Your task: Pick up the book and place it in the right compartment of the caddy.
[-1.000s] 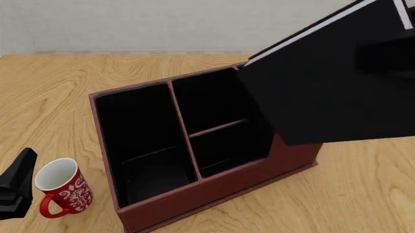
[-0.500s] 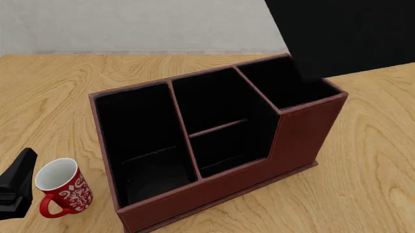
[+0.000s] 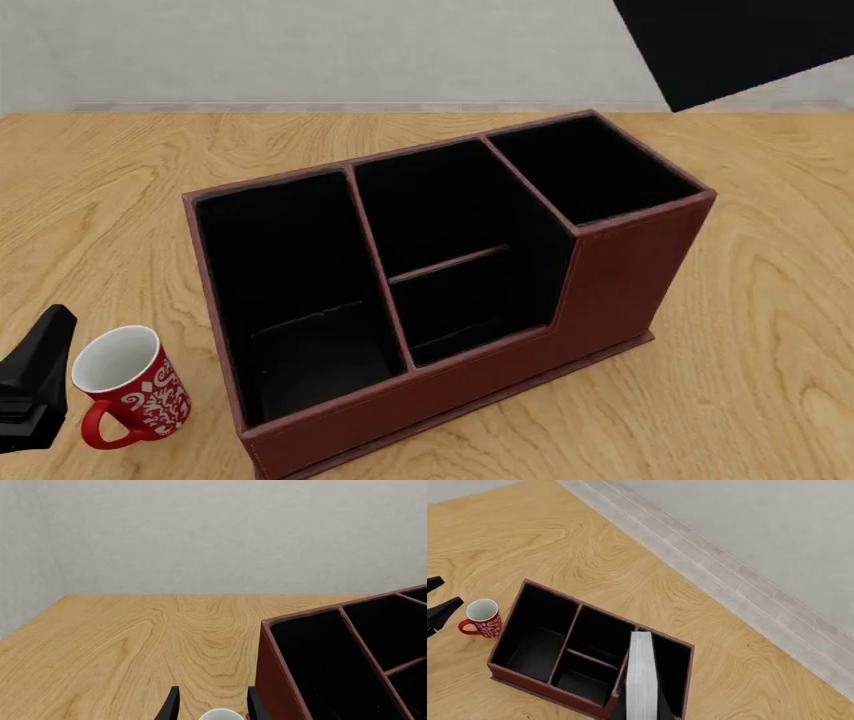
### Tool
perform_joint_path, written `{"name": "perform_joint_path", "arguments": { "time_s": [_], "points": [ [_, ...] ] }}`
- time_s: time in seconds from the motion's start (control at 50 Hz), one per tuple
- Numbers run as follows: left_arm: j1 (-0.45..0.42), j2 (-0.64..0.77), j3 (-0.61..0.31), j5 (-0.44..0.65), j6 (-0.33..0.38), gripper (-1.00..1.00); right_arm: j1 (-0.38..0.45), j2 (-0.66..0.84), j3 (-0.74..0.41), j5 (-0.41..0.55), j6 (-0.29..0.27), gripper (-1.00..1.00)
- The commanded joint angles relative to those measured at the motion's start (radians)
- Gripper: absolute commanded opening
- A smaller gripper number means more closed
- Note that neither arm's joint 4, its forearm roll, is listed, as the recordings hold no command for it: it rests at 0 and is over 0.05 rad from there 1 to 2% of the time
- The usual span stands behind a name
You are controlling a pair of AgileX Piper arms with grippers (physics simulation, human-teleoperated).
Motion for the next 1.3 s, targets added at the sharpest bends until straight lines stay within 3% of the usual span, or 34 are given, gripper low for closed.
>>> {"name": "perform_joint_path", "arguments": {
  "time_s": [0.02,0.2,0.6,1.3],
  "points": [
    [0.000,0.000,0.000,0.000,0.000,1.00,-0.082,0.102,-0.140,0.086,-0.017,-1.00],
    [0.000,0.000,0.000,0.000,0.000,1.00,-0.131,0.168,-0.107,0.086,-0.038,-1.00],
    [0.000,0.000,0.000,0.000,0.000,1.00,-0.130,0.254,-0.148,0.086,-0.014,-1.00],
    [0.000,0.000,0.000,0.000,0.000,1.00,-0.136,0.248,-0.136,0.086,0.071,-1.00]
  ]
}}
